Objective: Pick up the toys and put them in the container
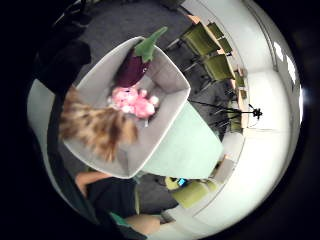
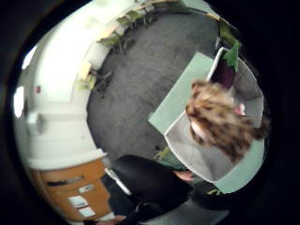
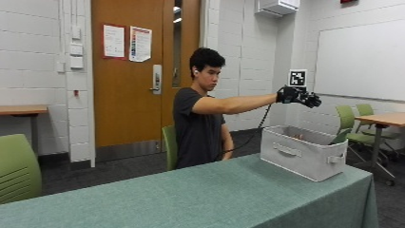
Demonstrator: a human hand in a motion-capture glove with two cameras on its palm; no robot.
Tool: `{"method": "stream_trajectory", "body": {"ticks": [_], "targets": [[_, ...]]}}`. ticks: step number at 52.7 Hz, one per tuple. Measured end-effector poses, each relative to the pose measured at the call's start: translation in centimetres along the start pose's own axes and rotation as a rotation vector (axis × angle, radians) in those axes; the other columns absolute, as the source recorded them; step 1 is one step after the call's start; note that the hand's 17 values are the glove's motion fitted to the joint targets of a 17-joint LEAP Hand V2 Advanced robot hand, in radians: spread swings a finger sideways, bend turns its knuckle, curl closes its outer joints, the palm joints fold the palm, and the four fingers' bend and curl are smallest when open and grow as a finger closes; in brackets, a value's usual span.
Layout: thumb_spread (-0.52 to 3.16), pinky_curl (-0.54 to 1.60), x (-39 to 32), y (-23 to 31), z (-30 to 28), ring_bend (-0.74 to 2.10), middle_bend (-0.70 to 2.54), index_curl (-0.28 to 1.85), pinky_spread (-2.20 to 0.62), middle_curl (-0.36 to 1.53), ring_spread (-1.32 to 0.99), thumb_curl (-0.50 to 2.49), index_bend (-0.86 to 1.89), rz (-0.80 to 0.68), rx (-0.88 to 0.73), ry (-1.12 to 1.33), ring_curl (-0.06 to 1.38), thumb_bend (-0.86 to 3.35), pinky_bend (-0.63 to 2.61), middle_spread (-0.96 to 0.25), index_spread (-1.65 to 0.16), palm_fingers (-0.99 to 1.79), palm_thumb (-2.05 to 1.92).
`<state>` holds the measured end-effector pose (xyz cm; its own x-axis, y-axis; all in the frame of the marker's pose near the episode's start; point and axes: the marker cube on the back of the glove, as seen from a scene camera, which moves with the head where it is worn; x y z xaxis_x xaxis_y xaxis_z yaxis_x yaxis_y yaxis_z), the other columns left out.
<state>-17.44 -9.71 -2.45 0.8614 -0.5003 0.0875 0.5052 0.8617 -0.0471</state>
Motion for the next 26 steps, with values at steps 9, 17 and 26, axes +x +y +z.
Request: {"method": "stream_trajectory", "body": {"ticks": [9, 17, 26], "targets": [[0.82, 0.45, 1.6, 2.2, -1.5, 0.78, 0.45, 0.57, -0.25, 0.51, -0.28, 0.56, 0.05, 0.088, 0.053, 0.075, 0.34, -0.19, 1.13, -0.12, -0.18, -0.18, -0.25], [0.83, 0.41, -3.0, 6.9, -3.0, 0.66, 0.39, 0.51, -0.2, 0.48, -0.26, 0.41, 0.14, -0.039, 0.086, -0.051, 0.3, -0.18, 1.04, -0.09, -0.18, -0.11, -0.24], [0.83, 0.37, 6.9, 13.0, -1.2, 0.57, 0.35, 0.49, -0.17, 0.46, -0.26, 0.3, 0.17, 0.275, 0.094, 0.229, 0.28, -0.17, 0.96, -0.08, -0.21, -0.04, -0.24]]}}
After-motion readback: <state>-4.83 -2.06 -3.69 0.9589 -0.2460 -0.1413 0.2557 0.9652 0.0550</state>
